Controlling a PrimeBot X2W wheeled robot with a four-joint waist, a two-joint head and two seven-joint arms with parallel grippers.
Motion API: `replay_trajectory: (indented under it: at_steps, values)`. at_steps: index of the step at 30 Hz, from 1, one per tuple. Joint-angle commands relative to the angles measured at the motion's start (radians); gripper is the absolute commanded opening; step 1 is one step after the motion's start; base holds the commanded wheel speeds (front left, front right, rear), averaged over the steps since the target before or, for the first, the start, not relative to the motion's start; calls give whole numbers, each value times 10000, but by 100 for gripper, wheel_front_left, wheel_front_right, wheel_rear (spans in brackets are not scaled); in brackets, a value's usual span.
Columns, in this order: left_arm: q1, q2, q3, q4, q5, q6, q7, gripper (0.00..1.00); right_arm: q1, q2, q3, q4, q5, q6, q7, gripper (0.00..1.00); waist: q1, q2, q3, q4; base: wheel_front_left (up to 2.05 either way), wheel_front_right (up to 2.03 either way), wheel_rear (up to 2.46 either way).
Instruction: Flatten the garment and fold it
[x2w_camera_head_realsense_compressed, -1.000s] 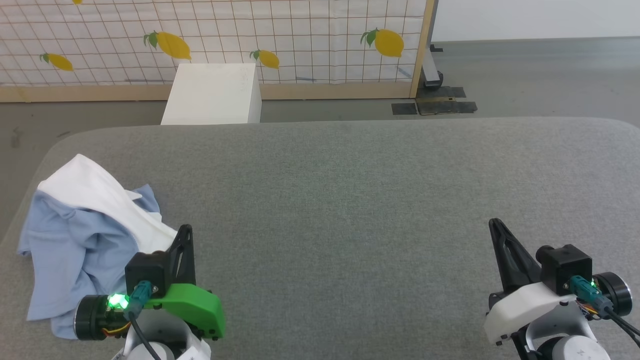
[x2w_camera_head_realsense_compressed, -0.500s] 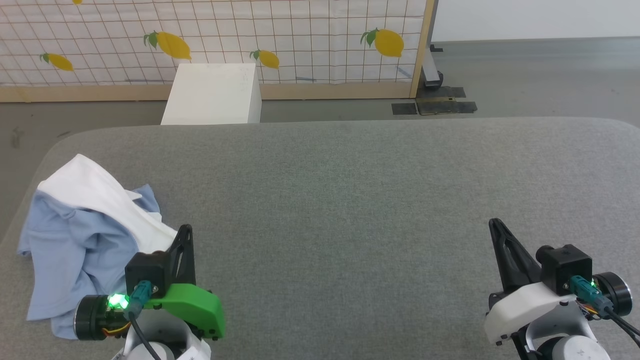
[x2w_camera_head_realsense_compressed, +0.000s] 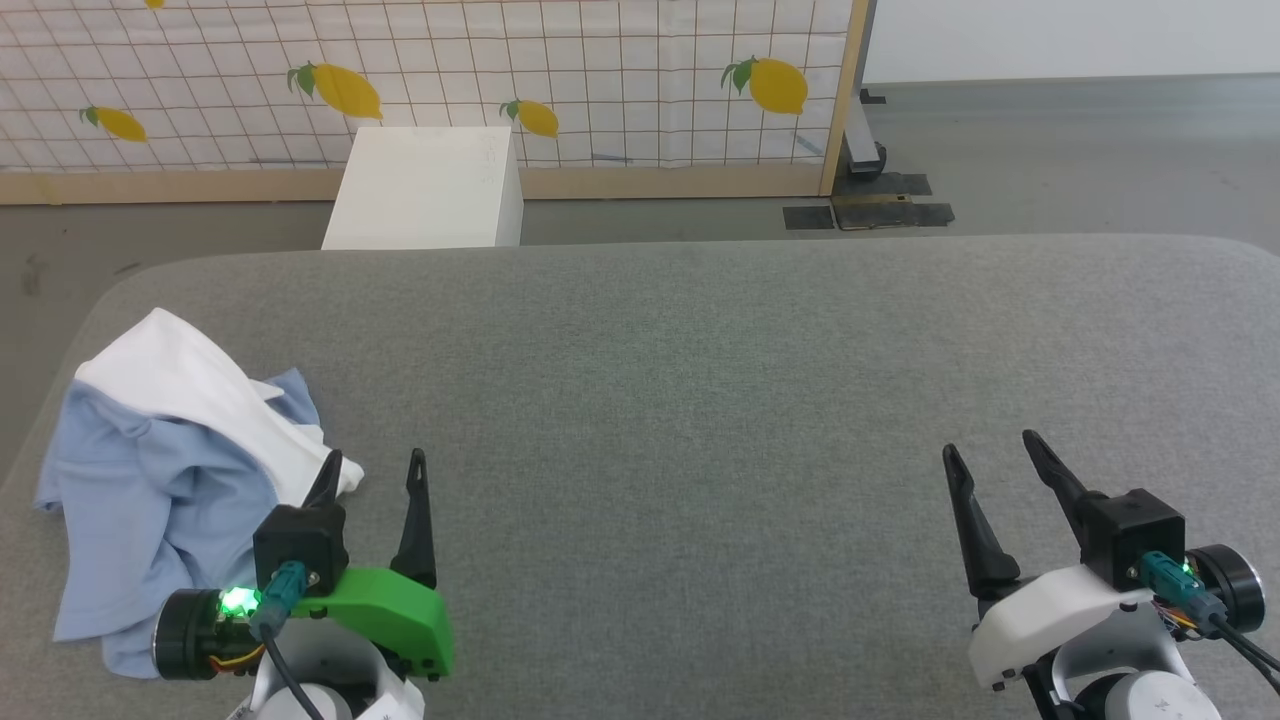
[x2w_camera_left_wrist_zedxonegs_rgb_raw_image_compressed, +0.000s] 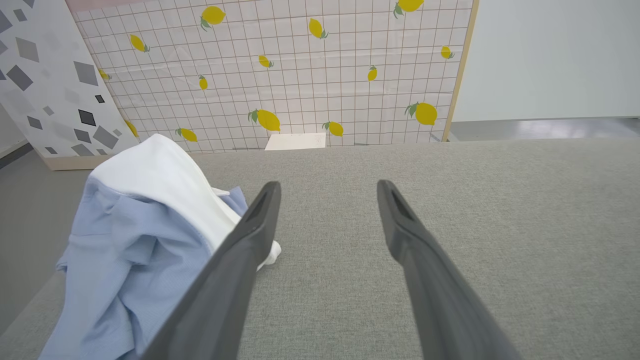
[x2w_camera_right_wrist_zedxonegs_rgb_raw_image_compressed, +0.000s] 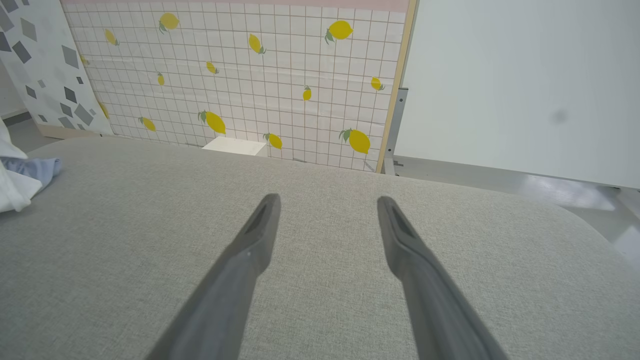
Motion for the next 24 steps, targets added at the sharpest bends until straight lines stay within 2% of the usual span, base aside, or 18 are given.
replay_trajectory:
  at_steps: [1, 12, 24]
  values:
    - [-11, -1, -35, 32, -33, 36, -54, 100, -11, 1, 2, 18, 10, 0, -46, 100, 0, 0, 0, 3, 0, 0, 0]
    - [-85, 1, -221, 200, -191, 201, -286, 100, -69, 3, 14, 110, 12, -2, -266, 100, 0, 0, 3, 171, 0, 0, 0]
    - [-108, 59, -335, 324, -368, 388, -535, 100, -117, 5, 68, 228, 36, -4, -497, 100, 0, 0, -13, 733, 0, 0, 0]
